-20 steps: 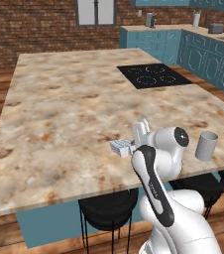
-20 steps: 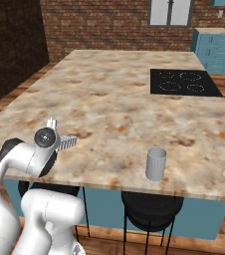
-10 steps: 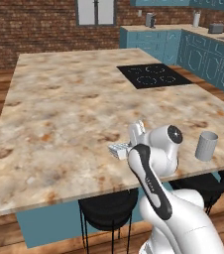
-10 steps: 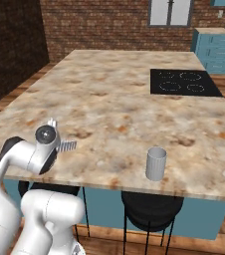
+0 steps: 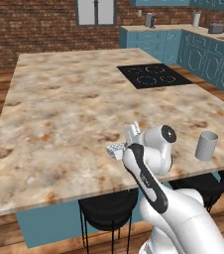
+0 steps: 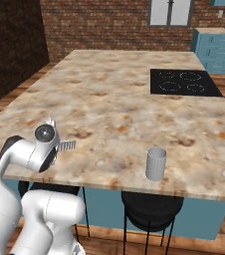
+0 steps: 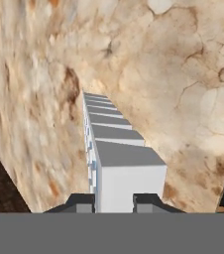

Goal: Open the freezer door, pick up the ice cube tray from the freezer, and place it on the dining counter.

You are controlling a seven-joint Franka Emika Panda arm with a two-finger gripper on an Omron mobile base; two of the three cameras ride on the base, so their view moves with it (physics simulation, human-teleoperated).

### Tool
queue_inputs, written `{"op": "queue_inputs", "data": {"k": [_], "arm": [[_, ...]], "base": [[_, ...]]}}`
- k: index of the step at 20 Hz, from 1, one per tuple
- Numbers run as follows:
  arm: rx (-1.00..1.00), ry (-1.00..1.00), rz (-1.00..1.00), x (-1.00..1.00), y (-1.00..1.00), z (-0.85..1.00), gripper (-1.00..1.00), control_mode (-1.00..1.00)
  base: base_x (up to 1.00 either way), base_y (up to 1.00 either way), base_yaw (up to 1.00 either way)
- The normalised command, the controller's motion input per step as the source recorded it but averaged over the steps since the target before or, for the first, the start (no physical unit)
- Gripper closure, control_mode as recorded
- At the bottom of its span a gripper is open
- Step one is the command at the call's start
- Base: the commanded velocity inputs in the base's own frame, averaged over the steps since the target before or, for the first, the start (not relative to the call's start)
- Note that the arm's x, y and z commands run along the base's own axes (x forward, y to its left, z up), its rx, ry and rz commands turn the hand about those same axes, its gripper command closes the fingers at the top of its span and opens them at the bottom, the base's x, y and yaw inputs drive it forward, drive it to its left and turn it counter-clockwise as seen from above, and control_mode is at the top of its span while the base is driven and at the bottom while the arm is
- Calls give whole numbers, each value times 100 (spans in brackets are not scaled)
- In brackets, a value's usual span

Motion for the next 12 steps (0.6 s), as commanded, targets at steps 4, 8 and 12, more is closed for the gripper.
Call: {"op": "queue_inputs", "data": {"k": [4, 8, 12], "arm": [[0, -28, 0, 11, 0, -63, 100, -100], [0, -17, 0, 31, 0, -61, 100, -100], [0, 0, 0, 60, 1, -40, 100, -100]], "base": [[0, 0, 0], [0, 0, 0], [0, 0, 0]]}}
